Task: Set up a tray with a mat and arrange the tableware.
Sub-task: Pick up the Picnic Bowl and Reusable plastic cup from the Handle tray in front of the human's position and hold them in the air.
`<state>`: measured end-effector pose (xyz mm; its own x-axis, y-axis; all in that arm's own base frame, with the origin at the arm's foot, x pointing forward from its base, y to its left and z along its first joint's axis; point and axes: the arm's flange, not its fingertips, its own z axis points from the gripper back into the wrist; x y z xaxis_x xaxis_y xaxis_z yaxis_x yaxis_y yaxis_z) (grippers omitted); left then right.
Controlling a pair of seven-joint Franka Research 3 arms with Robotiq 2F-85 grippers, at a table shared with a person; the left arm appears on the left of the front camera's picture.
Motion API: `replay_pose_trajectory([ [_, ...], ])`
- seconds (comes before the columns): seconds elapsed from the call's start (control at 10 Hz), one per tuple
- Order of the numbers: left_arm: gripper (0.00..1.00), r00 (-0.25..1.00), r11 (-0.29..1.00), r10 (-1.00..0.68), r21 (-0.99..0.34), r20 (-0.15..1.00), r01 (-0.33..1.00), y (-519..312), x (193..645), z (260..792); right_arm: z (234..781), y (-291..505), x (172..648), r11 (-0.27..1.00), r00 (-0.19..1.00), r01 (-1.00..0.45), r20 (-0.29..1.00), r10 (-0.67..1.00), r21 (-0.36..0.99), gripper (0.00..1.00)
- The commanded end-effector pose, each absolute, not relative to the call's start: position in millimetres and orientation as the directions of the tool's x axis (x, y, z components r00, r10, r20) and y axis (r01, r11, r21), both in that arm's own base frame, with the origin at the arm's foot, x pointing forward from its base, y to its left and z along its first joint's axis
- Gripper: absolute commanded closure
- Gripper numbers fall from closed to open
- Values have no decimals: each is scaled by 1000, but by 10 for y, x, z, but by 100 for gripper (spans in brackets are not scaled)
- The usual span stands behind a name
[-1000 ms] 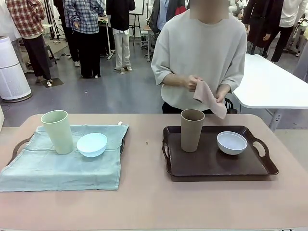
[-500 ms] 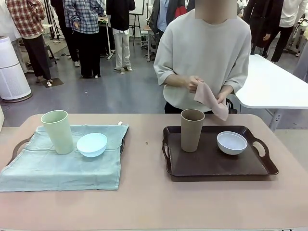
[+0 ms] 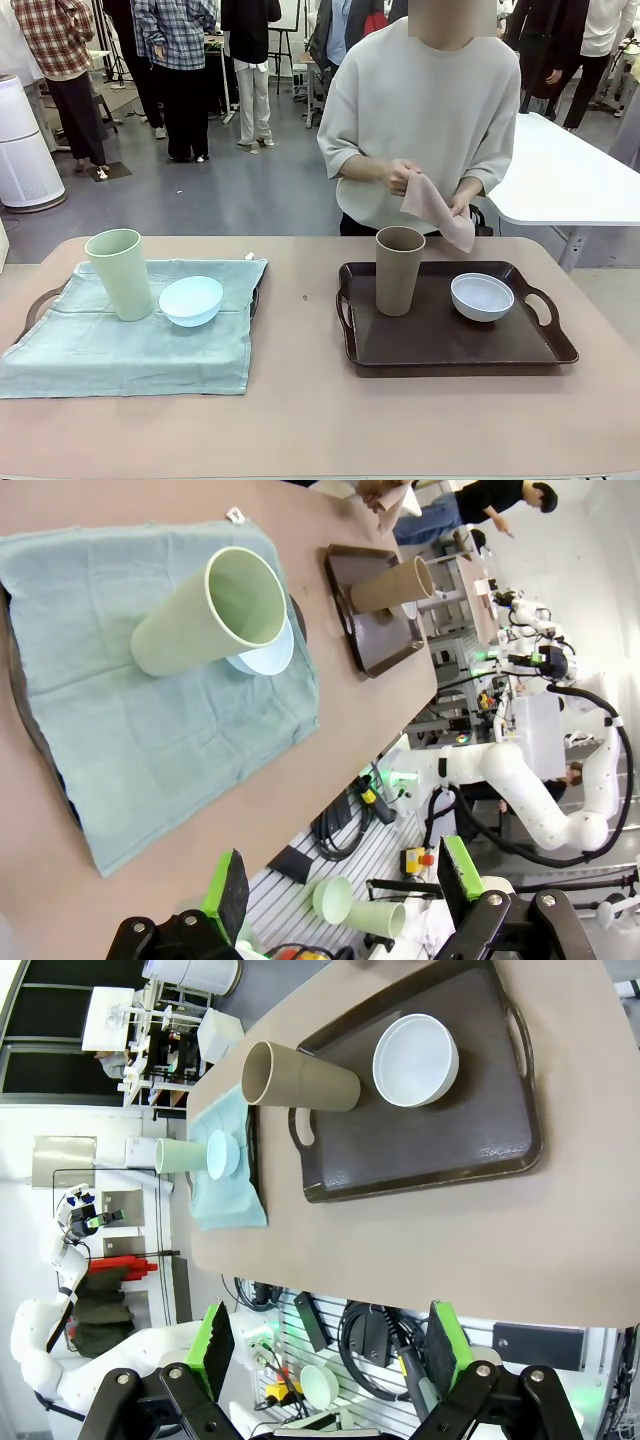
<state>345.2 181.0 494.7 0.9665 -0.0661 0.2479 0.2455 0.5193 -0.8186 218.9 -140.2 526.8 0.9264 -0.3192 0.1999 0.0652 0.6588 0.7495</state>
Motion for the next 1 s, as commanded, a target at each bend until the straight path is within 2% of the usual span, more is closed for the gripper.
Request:
replay_pose_trajectory([
  [0.0,0,966,517,-67,-819,250,248,1809,3447,4954,5272,-1396,2208,658,925,72,196,-326,750,0],
  [0.9,0,966,517,-67,-819,250,248,1809,3447,4954,5272,-1396,2208,658,925,72,196,-326,750,0],
])
